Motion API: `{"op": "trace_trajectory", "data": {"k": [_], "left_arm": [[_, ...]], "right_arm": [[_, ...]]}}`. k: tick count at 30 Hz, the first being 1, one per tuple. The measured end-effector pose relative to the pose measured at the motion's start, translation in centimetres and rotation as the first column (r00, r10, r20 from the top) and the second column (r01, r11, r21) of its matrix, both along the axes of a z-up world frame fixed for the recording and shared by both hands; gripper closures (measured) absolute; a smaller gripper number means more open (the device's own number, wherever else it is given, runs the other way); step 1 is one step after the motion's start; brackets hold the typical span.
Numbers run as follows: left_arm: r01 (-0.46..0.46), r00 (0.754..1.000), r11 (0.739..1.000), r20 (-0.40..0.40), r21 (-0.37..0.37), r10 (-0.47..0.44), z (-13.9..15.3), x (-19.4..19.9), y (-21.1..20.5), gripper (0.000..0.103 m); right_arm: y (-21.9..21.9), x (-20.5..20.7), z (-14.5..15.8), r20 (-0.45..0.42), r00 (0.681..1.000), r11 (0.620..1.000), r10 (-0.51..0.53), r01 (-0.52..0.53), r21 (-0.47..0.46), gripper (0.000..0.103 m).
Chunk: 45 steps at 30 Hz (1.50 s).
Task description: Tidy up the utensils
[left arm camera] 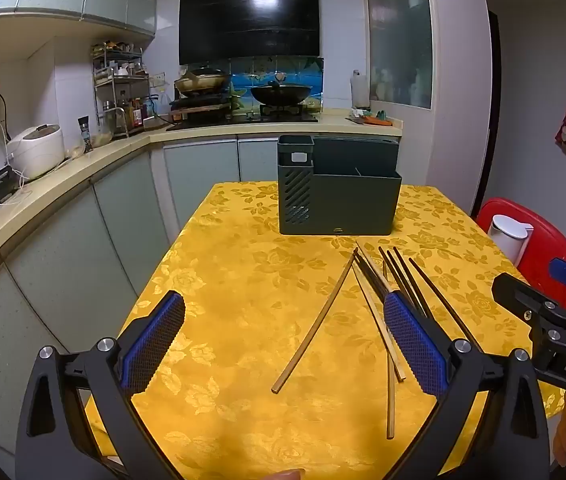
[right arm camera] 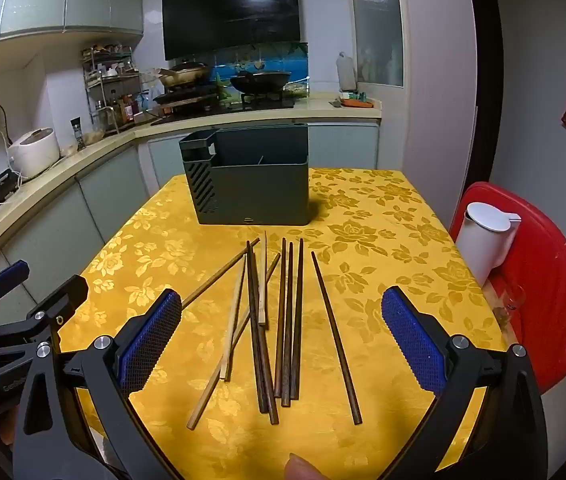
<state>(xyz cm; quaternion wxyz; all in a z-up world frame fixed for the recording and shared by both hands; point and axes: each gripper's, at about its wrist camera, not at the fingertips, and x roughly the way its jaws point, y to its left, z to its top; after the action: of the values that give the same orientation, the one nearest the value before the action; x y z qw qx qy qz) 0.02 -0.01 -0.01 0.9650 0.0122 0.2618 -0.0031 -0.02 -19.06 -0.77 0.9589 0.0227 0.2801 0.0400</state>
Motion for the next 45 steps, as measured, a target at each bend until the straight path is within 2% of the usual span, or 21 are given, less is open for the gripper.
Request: {"op": "trace_trajectory", "data": {"k": [45], "left_arm": [[0.006, 1.0, 1.0, -0.018, -0.012, -0.006, -0.39, 0.09, -0.57, 0.007]], "right_arm": [[-0.15, -0.53, -0.14, -0.003, 1.0, 1.0, -0.001, 0.001, 0.024, 0.005]]}}
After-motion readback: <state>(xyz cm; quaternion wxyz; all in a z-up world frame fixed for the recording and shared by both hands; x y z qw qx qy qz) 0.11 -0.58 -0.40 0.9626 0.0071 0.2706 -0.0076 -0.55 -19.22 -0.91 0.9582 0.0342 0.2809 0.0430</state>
